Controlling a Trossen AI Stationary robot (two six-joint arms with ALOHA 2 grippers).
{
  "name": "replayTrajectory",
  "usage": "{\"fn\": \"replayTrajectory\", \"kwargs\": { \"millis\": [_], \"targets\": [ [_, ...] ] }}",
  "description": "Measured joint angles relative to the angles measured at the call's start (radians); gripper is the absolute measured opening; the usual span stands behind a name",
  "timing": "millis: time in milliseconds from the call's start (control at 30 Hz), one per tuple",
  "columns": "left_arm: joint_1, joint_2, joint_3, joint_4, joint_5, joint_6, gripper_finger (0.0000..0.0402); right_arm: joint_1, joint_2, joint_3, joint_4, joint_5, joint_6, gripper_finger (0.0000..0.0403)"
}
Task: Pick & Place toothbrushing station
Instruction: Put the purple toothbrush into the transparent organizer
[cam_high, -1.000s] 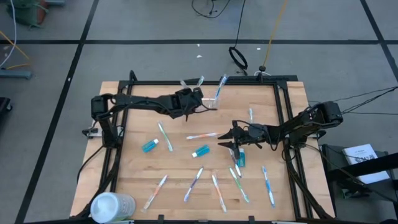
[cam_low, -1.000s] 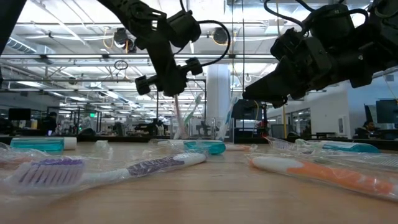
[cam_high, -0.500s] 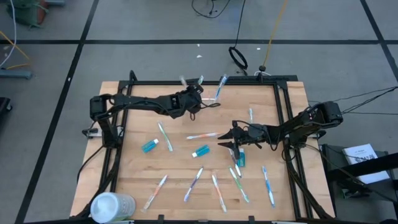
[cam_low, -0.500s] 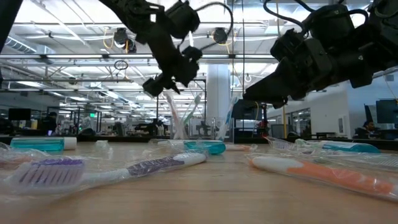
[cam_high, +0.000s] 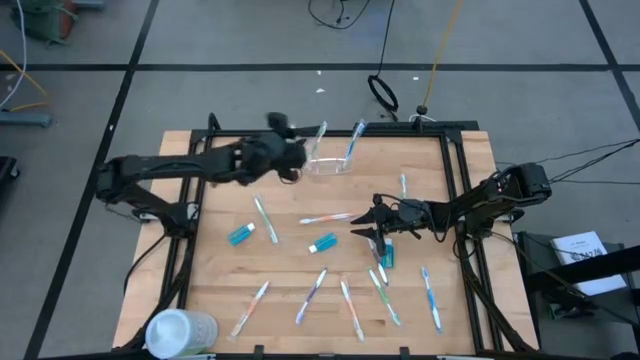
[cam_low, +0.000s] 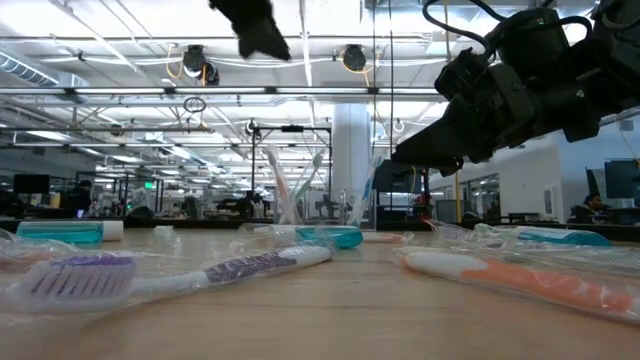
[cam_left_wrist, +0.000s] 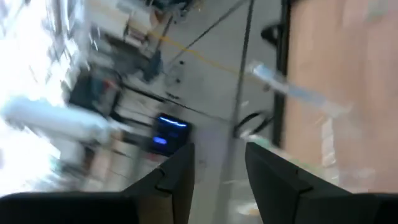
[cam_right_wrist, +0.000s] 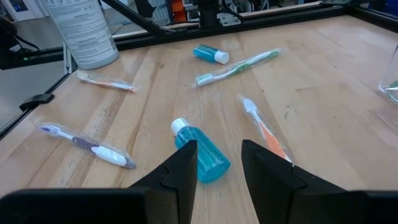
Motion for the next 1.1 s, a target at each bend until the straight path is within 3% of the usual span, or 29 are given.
{"fn": "replayTrajectory", "kwargs": {
  "millis": [67,167,300,433,667,833,933,1000,1100],
  "targets": [
    [-0.003,-0.061,0.0,-0.081,0.041,-0.193,0.0147,0.0,0.0,0.0,0.0,0.002,0.007,0.0116],
    [0.008,-0.15,0.0,-0.257,0.182,-0.391,0.0147,0.0,0.0,0.0,0.0,0.007,0.029,0.0116],
    [0.027,-0.251,0.0,-0.481,0.36,-0.553,0.0147,0.015,0.0,0.0,0.0,0.062,0.029,0.0116],
    [0.035,-0.358,-0.064,-0.578,0.434,-0.649,0.0147,0.026,0.0,0.0,0.001,0.077,0.029,0.0116],
    [0.032,-0.591,-0.398,-0.348,0.434,-0.72,0.0147,0.026,0.0,0.0,0.008,0.094,0.062,0.0116],
    [0.015,-0.671,-0.636,-0.04,0.462,-0.792,0.0147,0.021,0.0,0.0,0.017,0.235,0.123,0.0116],
    [0.008,-0.671,-0.73,0.142,0.498,-0.77,0.0147,-0.003,0.0,0.0,0.133,0.357,0.149,0.0116],
    [0.006,-0.672,-0.77,0.25,0.518,-0.75,0.0147,-0.031,0.0,0.0,0.245,0.34,0.153,0.0116],
    [0.006,-0.672,-0.793,0.321,0.542,-0.733,0.0147,-0.047,0.0,0.022,0.349,0.205,0.079,0.0116]
  ]
}}
